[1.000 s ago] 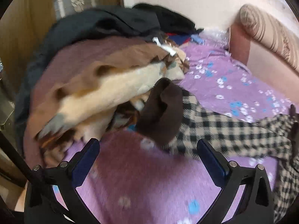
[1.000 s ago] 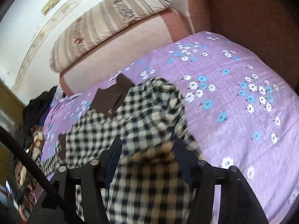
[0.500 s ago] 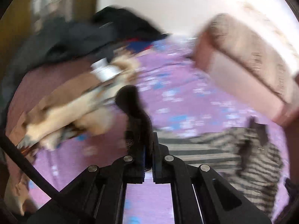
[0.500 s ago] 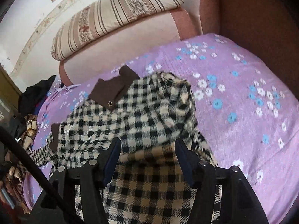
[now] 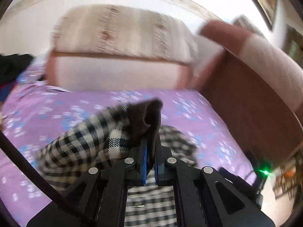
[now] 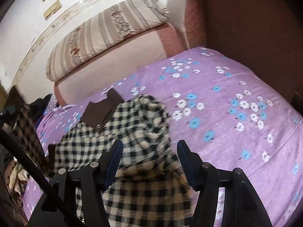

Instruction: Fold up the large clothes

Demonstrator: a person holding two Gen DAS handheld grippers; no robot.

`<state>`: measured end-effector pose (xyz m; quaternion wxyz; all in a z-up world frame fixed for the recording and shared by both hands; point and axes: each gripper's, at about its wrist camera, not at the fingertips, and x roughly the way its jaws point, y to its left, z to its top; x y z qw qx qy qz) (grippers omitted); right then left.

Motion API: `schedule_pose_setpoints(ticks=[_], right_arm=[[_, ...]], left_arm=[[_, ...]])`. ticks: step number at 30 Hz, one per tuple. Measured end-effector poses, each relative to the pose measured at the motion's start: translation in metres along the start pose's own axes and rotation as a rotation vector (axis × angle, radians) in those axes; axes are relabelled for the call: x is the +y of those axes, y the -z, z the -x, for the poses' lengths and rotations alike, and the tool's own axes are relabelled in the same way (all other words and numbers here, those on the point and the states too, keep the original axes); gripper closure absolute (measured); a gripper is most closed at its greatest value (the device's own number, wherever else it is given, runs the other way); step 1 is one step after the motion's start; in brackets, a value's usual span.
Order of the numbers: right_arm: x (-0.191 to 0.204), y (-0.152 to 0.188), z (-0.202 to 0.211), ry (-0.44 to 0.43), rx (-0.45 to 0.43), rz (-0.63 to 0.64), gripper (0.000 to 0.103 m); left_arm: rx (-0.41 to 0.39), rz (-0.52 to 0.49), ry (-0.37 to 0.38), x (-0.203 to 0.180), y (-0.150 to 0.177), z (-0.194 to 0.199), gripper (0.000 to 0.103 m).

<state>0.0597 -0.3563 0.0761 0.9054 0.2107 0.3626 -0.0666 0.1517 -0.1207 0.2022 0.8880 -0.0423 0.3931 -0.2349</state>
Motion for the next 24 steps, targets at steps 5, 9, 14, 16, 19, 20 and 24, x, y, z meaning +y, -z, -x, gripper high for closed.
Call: schedule_pose_setpoints(ticks=[5,9,14,16,19,20,24], right_arm=[[-0.019,-0.01,-0.003,-0.009,0.004,-0.056,0.039],[-0.026,-0.014,-0.002,-0.023,-0.014,-0.071,0.039],[-0.012,-0.011,-0.013,-0.128,0.013,-0.083,0.038],[0.002,-0.008,-0.023,-0.194,0.039,-0.056,0.038],[0.034,-0.003,-0.056,-0.224,0.115,0.045,0.038],[0.041,0.002,-0.069,-0.229,0.152,0.058,0.038],[0.061,0.017,-0.118,-0.193,0.275,0.075,0.039]], left_arm=[[0.062,0.05,0.026,-0.01,0.018,-0.034,0.038],[0.091,0.095,0.005,0.018,0.033,-0.037,0.036],[0.067,0.136,-0.171,0.085,0.051,-0.022,0.035],[0.071,0.202,-0.218,0.121,0.06,-0.016,0.035],[0.072,0.274,-0.261,0.16,0.072,-0.005,0.035],[0.069,0.286,-0.273,0.169,0.075,0.0,0.035],[0.052,0.287,-0.333,0.19,0.084,0.017,0.035]])
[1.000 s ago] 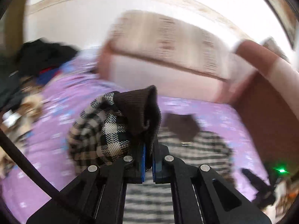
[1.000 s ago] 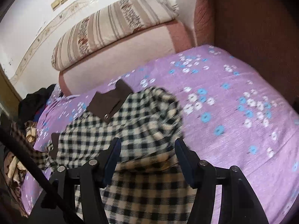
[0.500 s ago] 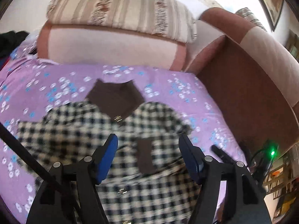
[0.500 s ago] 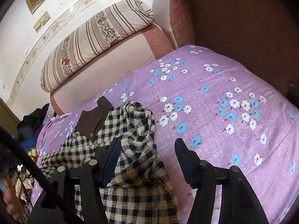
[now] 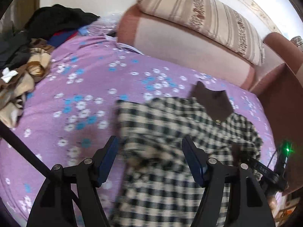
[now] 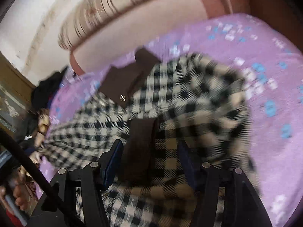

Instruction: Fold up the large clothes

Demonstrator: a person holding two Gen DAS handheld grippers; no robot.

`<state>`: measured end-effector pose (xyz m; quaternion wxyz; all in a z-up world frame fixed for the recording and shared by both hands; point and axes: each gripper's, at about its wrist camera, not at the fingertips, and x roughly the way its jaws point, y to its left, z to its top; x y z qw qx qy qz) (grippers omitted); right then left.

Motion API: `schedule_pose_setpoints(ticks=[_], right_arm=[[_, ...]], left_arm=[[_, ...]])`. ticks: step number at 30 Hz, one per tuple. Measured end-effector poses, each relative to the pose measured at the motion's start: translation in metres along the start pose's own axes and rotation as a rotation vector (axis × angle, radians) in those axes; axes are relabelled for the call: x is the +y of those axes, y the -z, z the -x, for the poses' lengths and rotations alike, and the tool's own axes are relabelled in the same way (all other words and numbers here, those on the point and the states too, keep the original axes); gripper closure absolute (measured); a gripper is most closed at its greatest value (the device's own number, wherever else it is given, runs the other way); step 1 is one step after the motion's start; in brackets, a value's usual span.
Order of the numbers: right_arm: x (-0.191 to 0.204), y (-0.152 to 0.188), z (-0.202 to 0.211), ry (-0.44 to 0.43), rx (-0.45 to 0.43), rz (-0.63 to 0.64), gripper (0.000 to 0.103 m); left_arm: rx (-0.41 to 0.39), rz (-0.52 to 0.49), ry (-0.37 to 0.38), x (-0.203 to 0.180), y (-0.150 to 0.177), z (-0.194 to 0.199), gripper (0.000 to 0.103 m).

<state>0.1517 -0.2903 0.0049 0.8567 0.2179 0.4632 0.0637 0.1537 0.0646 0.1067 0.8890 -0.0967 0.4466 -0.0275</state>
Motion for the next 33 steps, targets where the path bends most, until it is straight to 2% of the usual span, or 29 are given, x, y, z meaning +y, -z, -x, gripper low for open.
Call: schedule_pose_setpoints(ticks=[2,3,4,5,7,10,13,15,17,21,23,25,26,29,31,33], right_arm=[[0.009,0.0,-0.019,0.017,0.018,0.019,0.042],[0.014,0.0,-0.023,0.007,0.021,0.028,0.061],[0.021,0.0,-0.027,-0.012,0.028,0.042,0.073],[0.03,0.0,-0.031,-0.029,0.043,0.067,0.095],[0.044,0.0,-0.027,-0.038,0.035,0.111,0.096],[0.054,-0.004,-0.003,-0.032,-0.027,0.141,0.096],[0.04,-0.013,0.027,0.027,-0.088,0.122,0.096],[0.02,-0.015,0.042,0.127,-0.121,0.107,0.096],[-0.008,-0.017,0.044,0.212,-0.112,0.068,0.096],[-0.052,-0.008,0.036,0.169,-0.033,-0.026,0.095],[-0.052,-0.007,0.035,0.183,-0.025,-0.013,0.09],[-0.046,-0.009,0.036,0.205,-0.028,-0.004,0.079],[-0.045,-0.014,0.038,0.218,-0.037,-0.004,0.072],[-0.046,-0.018,0.052,0.261,-0.096,-0.009,0.061],[-0.041,-0.018,0.063,0.306,-0.163,-0.012,0.061],[-0.035,-0.019,0.074,0.31,-0.225,0.003,0.061]], left_arm=[[-0.011,-0.011,-0.022,0.006,0.0,0.003,0.035],[-0.017,-0.018,-0.033,0.007,0.0,0.003,0.035],[-0.022,-0.024,-0.044,0.008,-0.001,0.003,0.035],[-0.025,-0.027,-0.05,0.008,-0.001,0.003,0.035],[-0.03,-0.029,-0.055,0.007,-0.004,0.001,0.035],[-0.037,-0.024,-0.051,0.002,-0.009,-0.007,0.035],[-0.028,-0.025,-0.047,-0.005,-0.01,-0.023,0.035],[-0.012,-0.037,-0.052,-0.01,-0.007,-0.036,0.035],[0.011,-0.056,-0.065,-0.015,-0.001,-0.053,0.035],[0.083,-0.097,-0.133,-0.02,0.02,-0.092,0.035],[0.11,-0.139,-0.182,-0.02,0.029,-0.105,0.034],[0.076,-0.164,-0.199,-0.019,0.034,-0.105,0.034],[0.072,-0.172,-0.21,-0.019,0.035,-0.104,0.034],[0.062,-0.191,-0.241,-0.018,0.034,-0.1,0.035],[0.047,-0.196,-0.256,-0.015,0.033,-0.094,0.037],[0.041,-0.193,-0.252,-0.008,0.032,-0.088,0.037]])
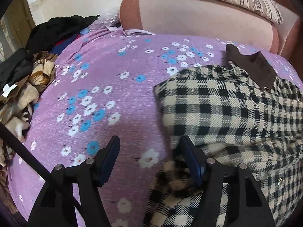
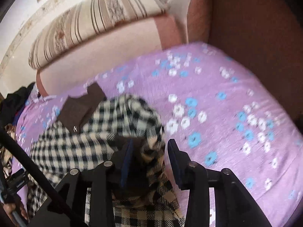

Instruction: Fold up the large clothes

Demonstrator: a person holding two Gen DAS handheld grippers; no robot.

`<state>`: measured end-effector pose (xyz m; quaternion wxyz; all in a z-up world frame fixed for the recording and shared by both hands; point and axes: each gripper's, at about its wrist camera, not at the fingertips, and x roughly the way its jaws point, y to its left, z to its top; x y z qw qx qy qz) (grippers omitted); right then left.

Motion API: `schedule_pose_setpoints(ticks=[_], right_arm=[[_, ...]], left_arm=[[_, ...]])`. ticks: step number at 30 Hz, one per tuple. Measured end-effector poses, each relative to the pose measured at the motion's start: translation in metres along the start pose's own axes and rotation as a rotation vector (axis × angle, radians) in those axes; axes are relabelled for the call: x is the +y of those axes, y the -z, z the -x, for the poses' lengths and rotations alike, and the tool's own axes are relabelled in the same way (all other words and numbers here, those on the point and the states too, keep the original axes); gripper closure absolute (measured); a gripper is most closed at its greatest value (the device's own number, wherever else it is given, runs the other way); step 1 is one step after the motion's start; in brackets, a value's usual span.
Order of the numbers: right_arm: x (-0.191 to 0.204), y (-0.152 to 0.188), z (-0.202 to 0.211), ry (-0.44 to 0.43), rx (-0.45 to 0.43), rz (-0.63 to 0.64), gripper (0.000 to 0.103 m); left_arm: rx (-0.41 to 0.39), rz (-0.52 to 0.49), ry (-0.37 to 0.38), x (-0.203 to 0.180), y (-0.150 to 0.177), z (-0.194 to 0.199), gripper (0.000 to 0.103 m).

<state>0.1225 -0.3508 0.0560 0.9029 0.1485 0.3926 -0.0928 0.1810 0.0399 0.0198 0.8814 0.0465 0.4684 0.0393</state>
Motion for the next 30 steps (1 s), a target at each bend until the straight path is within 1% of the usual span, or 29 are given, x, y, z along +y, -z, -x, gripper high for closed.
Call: schedule_pose_setpoints(ticks=[2,3,5,7,8,10,11,12,13,14,16,18,20,23,26,28,29,30], right_arm=[[0.01,0.0,0.011,-0.041,-0.043,0.022,0.061],[0.018,0.001,0.016,-0.09,-0.053,0.04,0.061],[0.036,0.006,0.017,-0.206,-0.025,0.064,0.061],[0.052,0.013,0.008,-0.282,0.032,0.085,0.061],[0.059,0.018,0.003,-0.295,0.058,0.094,0.061],[0.07,0.026,-0.009,-0.303,0.109,0.11,0.061],[0.074,0.031,-0.016,-0.3,0.136,0.113,0.061],[0.075,0.035,-0.024,-0.294,0.165,0.112,0.061],[0.074,0.039,-0.031,-0.284,0.195,0.109,0.061],[0.071,0.046,-0.042,-0.259,0.243,0.102,0.061],[0.061,0.054,-0.055,-0.243,0.287,0.076,0.061],[0.058,0.056,-0.05,-0.254,0.271,0.068,0.061],[0.059,0.057,-0.044,-0.234,0.257,0.088,0.061],[0.062,0.061,-0.036,-0.2,0.228,0.116,0.061],[0.07,0.064,-0.017,-0.177,0.174,0.129,0.061],[0.075,0.065,0.002,-0.169,0.13,0.136,0.06],[0.08,0.066,0.011,-0.169,0.11,0.14,0.059],[0.083,0.067,0.023,-0.169,0.084,0.146,0.054]], left_arm=[[0.003,0.02,-0.009,0.01,0.003,0.003,0.037],[0.006,0.037,-0.016,0.016,0.005,0.006,0.037],[-0.005,0.056,-0.021,0.021,0.006,0.012,0.037],[-0.027,0.055,-0.002,0.019,0.003,0.021,0.037],[-0.036,0.051,0.012,0.015,0.001,0.024,0.037],[-0.042,0.032,0.048,0.004,-0.002,0.028,0.036],[-0.027,0.015,0.062,-0.002,-0.002,0.026,0.031],[0.007,-0.009,0.074,-0.009,-0.001,0.02,0.029],[0.045,-0.031,0.071,-0.015,0.002,0.012,0.029],[0.058,-0.037,0.063,-0.016,0.006,0.009,0.029],[0.055,-0.018,0.062,-0.012,0.016,0.012,0.029],[0.041,0.004,0.076,-0.002,0.029,0.026,0.029],[0.021,0.024,0.089,0.006,0.043,0.041,0.029],[-0.019,0.043,0.088,0.018,0.067,0.07,0.029],[-0.068,0.044,0.089,0.028,0.088,0.099,0.029],[-0.096,0.04,0.075,0.037,0.101,0.116,0.029],[-0.111,0.041,0.066,0.043,0.107,0.124,0.029],[-0.119,0.046,0.059,0.048,0.11,0.128,0.029]])
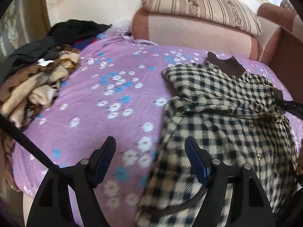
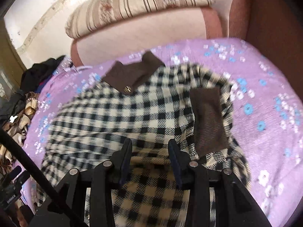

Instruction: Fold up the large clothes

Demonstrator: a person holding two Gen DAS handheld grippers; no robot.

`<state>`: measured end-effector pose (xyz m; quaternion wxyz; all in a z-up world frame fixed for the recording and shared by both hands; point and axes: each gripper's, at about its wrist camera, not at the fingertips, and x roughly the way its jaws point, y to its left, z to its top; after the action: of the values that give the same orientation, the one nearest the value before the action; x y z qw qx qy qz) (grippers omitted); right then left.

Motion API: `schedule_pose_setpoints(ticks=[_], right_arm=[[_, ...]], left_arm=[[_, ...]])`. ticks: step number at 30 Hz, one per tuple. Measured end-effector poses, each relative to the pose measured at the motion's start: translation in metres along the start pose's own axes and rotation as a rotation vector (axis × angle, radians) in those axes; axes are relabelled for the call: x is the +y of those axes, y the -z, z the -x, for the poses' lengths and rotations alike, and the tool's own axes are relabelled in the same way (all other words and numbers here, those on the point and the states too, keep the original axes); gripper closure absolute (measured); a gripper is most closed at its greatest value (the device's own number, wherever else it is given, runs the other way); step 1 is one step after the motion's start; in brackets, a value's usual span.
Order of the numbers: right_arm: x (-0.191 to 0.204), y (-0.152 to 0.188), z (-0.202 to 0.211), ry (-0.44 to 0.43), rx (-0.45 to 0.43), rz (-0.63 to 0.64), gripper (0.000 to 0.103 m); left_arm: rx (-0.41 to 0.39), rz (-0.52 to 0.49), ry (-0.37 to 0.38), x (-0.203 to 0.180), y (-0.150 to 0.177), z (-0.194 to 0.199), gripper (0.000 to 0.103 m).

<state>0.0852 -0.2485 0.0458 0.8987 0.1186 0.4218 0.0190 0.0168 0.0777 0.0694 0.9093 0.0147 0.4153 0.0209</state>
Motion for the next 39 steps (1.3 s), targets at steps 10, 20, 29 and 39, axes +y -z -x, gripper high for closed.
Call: schedule_pose_setpoints(ticks=[10,20,29,39], right_arm=[[0.015,0.068,0.052,0.002,0.0,0.054,0.047],[0.023,0.142,0.052,0.11,0.08,0.093,0.045],[0.043,0.176,0.064,0.206,0.031,0.147,0.04],[0.04,0.194,0.092,0.113,0.143,0.134,0.038]], left_arm=[[0.05,0.147,-0.03,0.054,0.042,-0.005,0.029],[0.064,0.151,0.005,0.049,0.086,-0.009,0.027],[0.031,0.162,0.004,0.048,0.099,-0.003,0.02],[0.083,0.141,0.303,0.044,0.114,0.014,0.057]])
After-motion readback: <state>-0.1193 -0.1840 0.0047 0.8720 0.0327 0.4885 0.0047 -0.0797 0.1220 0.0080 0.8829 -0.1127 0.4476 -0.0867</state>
